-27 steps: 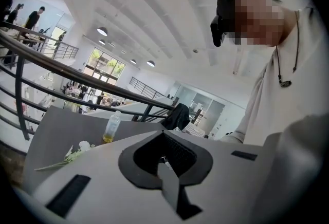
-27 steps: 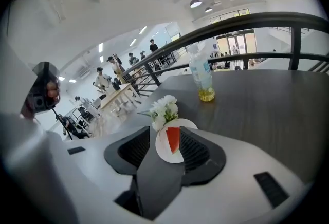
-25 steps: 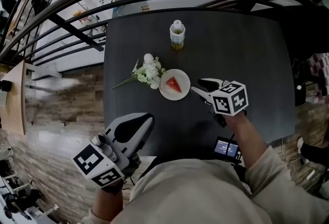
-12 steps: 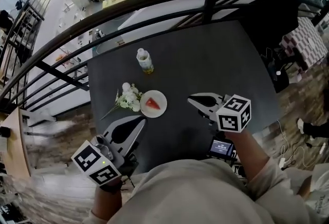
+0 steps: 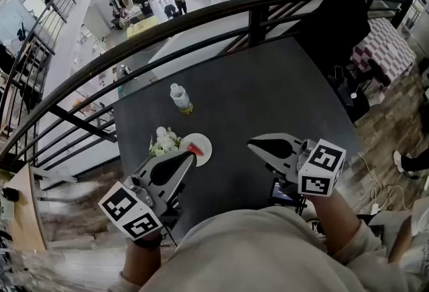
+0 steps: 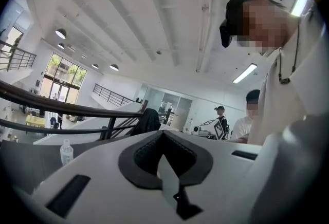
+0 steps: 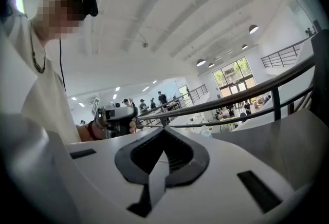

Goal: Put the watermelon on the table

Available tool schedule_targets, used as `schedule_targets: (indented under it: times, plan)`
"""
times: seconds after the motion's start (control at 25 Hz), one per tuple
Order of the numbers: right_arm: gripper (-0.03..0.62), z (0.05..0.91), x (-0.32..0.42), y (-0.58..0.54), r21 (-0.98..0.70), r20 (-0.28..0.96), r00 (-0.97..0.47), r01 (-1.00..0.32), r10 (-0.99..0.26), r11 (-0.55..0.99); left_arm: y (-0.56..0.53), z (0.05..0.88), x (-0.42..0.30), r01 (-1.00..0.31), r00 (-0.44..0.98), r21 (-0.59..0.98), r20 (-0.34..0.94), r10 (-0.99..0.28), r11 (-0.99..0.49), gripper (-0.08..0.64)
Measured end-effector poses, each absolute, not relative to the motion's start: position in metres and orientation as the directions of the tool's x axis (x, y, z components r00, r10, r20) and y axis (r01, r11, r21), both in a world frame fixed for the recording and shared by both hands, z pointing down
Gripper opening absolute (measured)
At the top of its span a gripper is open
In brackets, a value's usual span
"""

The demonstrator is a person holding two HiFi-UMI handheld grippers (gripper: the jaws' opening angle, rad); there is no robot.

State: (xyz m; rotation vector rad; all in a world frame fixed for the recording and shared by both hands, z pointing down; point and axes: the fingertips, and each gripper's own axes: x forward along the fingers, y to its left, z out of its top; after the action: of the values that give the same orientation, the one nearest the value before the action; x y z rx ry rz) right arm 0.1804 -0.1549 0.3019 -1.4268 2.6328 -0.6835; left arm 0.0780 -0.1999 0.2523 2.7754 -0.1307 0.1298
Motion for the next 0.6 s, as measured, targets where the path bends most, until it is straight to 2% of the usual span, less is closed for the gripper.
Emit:
schedule_targets:
  times: [0.6]
  plan:
    - [0.014,0.296,0.192,-0.138,-0.409,0.11,-0.532,-0.794,-0.84,0.449,-0.182,0.252,0.093,-0.049,0.993,0.325,0.117,-0.011,-0.944,0.003]
